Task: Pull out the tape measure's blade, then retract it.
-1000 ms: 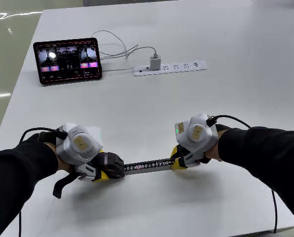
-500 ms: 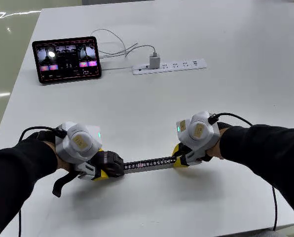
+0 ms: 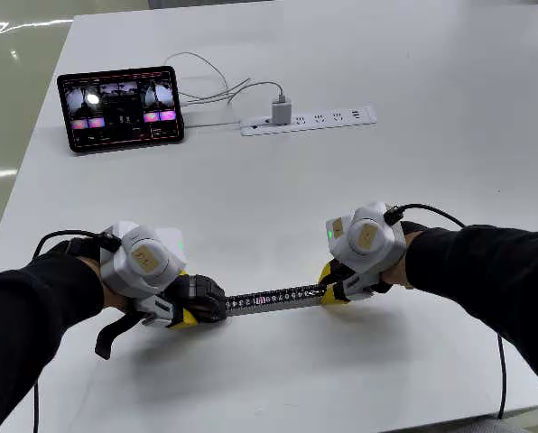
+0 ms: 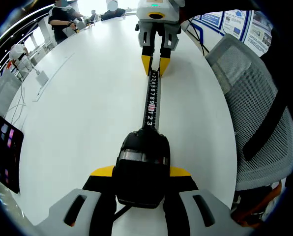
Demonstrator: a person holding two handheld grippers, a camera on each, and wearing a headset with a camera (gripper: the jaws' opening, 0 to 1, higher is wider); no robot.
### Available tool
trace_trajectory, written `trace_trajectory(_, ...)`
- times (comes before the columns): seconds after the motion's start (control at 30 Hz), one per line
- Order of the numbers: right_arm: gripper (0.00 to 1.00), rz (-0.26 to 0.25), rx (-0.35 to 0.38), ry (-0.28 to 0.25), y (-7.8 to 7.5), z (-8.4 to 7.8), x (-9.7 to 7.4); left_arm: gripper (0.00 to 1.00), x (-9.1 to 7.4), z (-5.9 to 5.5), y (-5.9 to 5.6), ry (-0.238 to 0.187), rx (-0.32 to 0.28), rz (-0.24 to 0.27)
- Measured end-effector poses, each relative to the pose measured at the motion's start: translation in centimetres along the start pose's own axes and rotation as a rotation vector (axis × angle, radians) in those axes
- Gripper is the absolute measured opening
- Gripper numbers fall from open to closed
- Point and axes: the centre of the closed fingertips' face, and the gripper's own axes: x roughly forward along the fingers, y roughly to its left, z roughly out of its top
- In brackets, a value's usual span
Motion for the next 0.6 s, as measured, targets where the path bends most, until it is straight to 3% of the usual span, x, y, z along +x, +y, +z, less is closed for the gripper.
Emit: trace_trajectory(0.6, 0.08, -0.007, 0.002, 0.012, 0.0, -0.95, -0.44, 0.31, 0.02, 0.0, 0.0, -0.003, 0.0, 0.001)
